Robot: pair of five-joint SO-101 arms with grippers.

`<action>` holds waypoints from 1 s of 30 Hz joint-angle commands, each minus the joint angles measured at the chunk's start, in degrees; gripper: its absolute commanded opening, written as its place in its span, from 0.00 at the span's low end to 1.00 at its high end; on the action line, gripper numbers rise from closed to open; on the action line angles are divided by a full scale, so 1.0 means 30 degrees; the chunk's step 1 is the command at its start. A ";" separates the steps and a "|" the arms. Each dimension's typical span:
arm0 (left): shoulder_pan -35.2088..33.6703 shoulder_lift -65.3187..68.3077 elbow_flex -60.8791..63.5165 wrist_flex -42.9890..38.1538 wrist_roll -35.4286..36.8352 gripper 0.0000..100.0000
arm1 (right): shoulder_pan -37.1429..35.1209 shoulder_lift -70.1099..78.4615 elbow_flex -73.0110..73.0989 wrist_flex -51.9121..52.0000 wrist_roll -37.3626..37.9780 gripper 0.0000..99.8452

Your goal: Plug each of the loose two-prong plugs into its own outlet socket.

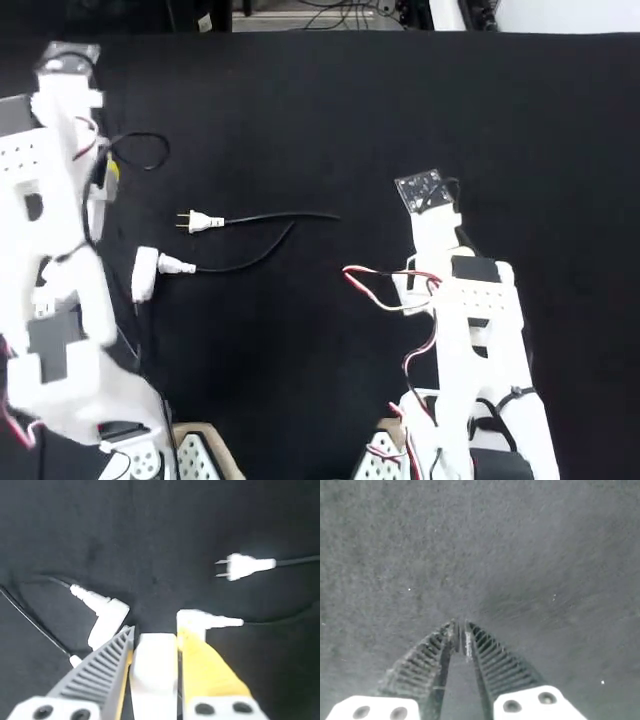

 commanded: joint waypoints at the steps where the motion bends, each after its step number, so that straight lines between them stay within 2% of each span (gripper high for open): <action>1: 0.2095 -0.3048 0.0366 0.0586 -0.0352 0.03 | -0.0440 -0.0015 -0.0864 -0.0147 -0.1026 0.02; 12: 1.0799 -0.9993 1.2645 0.0557 -0.7590 0.03 | -0.0381 -0.0015 -0.0894 -0.0147 -0.1084 0.02; 15: 1.3055 -1.1634 1.7040 -0.0703 -0.7062 0.03 | -0.0352 -0.0015 -0.0835 -0.0147 -0.0996 0.02; 18: 1.4755 -1.3040 2.1641 -0.4220 -0.5714 0.03 | -0.0117 -0.0015 -0.0835 -0.0147 -0.0967 0.02; 23: 1.4520 -1.2864 2.7355 -1.3451 -0.5011 0.03 | 0.0791 -0.0015 -0.0864 -0.0147 -0.0967 0.02; 26: 1.2791 -1.1077 2.8234 -1.8022 -0.4864 0.03 | 0.0791 -0.0015 -0.0806 -0.0176 -0.0967 0.02; 28: 1.1385 -0.9377 2.8000 -2.0044 -0.4835 0.03 | 0.0791 -0.0015 -0.0806 -0.0205 -0.0967 0.02; 30: 1.0535 -0.7883 2.7179 -2.0366 -0.4835 0.04 | 0.0791 -0.0015 -0.0777 -0.0205 -0.0967 0.02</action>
